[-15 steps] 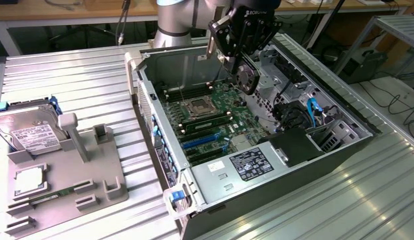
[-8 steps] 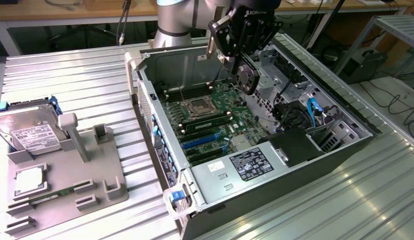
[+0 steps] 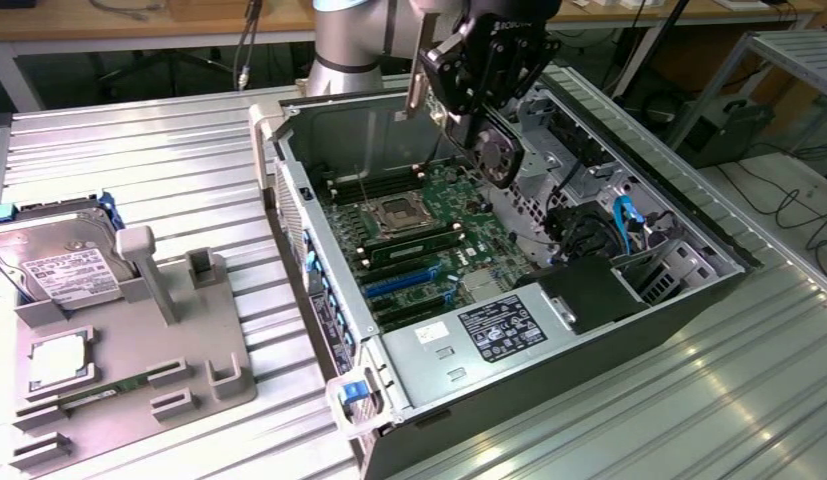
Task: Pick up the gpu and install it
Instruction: 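Insert the gpu into the slot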
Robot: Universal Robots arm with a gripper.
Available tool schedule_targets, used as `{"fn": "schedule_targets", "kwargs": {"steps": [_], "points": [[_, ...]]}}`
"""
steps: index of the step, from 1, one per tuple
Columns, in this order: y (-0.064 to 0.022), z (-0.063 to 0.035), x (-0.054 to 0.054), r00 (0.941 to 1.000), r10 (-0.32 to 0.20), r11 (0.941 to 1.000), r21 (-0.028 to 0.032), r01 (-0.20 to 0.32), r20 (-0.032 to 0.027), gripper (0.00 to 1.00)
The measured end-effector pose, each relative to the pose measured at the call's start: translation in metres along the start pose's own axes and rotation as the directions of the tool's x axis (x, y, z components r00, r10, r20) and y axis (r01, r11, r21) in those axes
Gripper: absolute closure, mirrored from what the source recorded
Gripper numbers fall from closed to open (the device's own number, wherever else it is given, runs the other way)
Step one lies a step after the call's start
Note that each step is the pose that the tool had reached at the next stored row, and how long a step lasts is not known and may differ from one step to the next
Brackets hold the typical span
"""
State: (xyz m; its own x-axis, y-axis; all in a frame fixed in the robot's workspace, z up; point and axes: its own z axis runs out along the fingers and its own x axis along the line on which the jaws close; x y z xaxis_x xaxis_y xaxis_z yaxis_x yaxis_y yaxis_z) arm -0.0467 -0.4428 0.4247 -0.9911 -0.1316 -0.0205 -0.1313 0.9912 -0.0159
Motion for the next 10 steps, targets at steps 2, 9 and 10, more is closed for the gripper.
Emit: {"fn": "schedule_targets", "kwargs": {"steps": [2, 9, 10], "points": [[0.0000, 0.0000, 0.0000, 0.9995, -0.032, 0.9995, -0.0006, 0.032, 0.0005, 0.72], [0.0000, 0.0000, 0.0000, 0.9938, -0.111, 0.9938, -0.0022, 0.111, 0.0019, 0.72], [0.0000, 0.0000, 0.0000, 0.9929, -0.119, 0.9929, -0.0023, 0.119, 0.0020, 0.72]]}}
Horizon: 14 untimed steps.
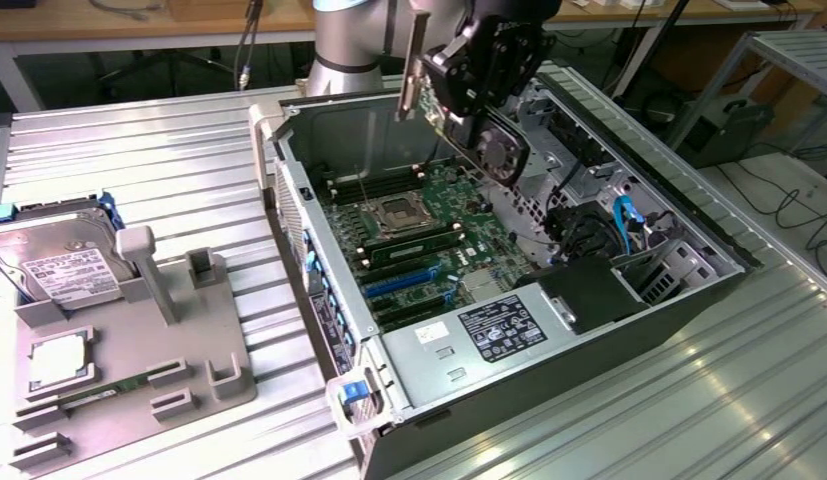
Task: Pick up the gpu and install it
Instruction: 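Insert the gpu into the slot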
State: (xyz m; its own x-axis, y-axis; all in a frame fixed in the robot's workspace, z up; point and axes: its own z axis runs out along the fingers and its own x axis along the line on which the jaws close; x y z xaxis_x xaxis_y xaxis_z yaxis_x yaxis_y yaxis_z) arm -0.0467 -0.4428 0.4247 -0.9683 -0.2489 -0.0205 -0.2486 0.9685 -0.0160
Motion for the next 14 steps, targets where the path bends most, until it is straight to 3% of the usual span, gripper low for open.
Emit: {"fn": "schedule_targets", "kwargs": {"steps": [7, 12, 14], "points": [[0.0000, 0.0000, 0.0000, 0.9951, -0.099, 0.9951, -0.0020, 0.099, 0.0017, 0.72], [0.0000, 0.0000, 0.0000, 0.9864, -0.164, 0.9864, -0.0032, 0.164, 0.0029, 0.72], [0.0000, 0.0000, 0.0000, 0.9795, -0.202, 0.9795, -0.0038, 0.202, 0.0037, 0.72]]}}
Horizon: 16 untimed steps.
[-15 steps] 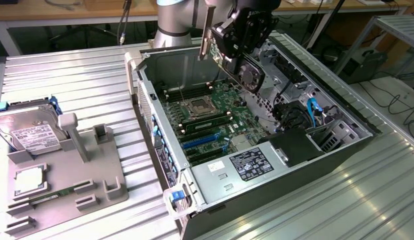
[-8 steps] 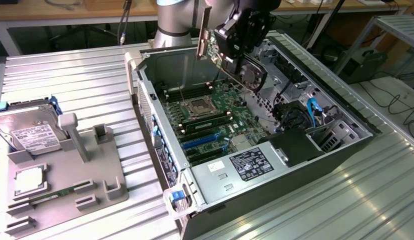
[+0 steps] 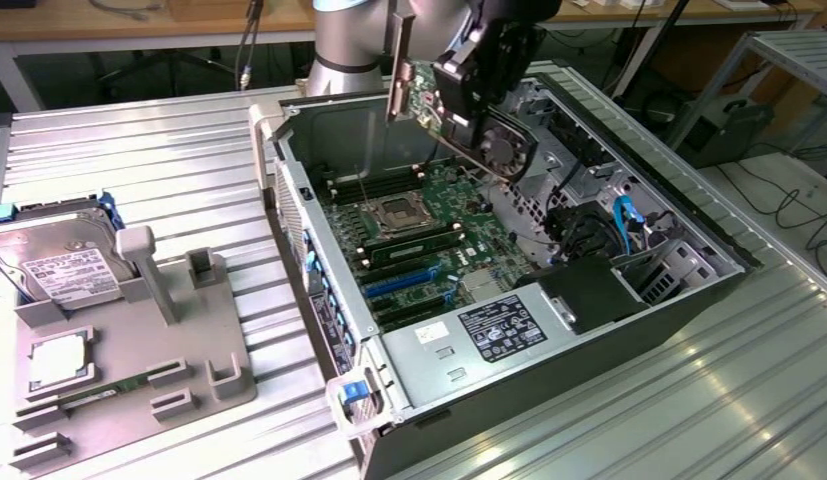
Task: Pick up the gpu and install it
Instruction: 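Insert the gpu into the slot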
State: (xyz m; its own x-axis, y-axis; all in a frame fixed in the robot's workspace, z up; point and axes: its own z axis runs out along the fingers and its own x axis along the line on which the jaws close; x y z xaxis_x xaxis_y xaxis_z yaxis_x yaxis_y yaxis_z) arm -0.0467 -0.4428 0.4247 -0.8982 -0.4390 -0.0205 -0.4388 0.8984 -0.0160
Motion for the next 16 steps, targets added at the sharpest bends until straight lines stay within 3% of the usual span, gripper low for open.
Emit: {"fn": "schedule_targets", "kwargs": {"steps": [3, 7, 9, 11, 16], "points": [[0.0000, 0.0000, 0.0000, 0.9989, -0.047, 0.9989, -0.0010, 0.047, 0.0008, 0.72], [0.0000, 0.0000, 0.0000, 0.9929, -0.119, 0.9929, -0.0024, 0.119, 0.0020, 0.72], [0.0000, 0.0000, 0.0000, 0.9857, -0.169, 0.9857, -0.0033, 0.169, 0.0030, 0.72], [0.0000, 0.0000, 0.0000, 0.9740, -0.227, 0.9740, -0.0043, 0.227, 0.0042, 0.72], [0.0000, 0.0000, 0.0000, 0.9569, -0.290, 0.9569, -0.0053, 0.290, 0.0055, 0.72]]}}
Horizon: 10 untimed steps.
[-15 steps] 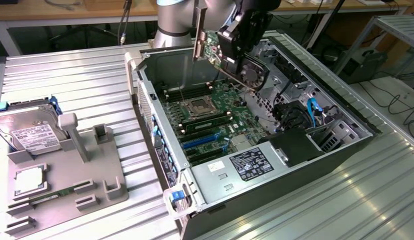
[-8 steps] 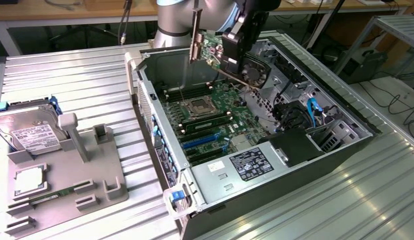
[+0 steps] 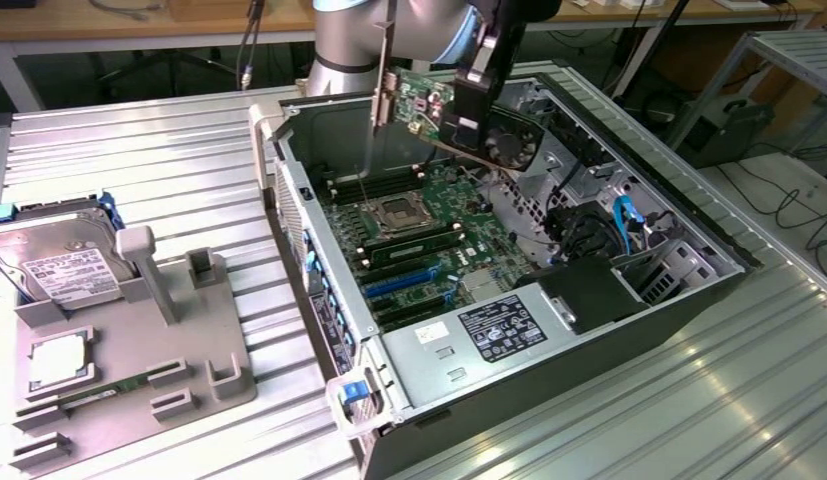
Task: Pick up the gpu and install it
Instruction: 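Insert the gpu into the slot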
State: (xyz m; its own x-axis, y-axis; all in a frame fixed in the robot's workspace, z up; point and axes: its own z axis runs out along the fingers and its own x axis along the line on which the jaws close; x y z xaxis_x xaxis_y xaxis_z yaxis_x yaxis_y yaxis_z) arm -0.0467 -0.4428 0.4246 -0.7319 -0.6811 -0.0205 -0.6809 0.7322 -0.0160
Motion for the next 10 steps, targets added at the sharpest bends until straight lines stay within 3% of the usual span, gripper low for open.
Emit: {"fn": "schedule_targets", "kwargs": {"steps": [4, 10], "points": [[0.0000, 0.0000, 0.0000, 0.9973, -0.074, 0.9973, -0.0015, 0.074, 0.0013, 0.72], [0.0000, 0.0000, 0.0000, 0.9878, -0.156, 0.9878, -0.0030, 0.156, 0.0027, 0.72]]}}
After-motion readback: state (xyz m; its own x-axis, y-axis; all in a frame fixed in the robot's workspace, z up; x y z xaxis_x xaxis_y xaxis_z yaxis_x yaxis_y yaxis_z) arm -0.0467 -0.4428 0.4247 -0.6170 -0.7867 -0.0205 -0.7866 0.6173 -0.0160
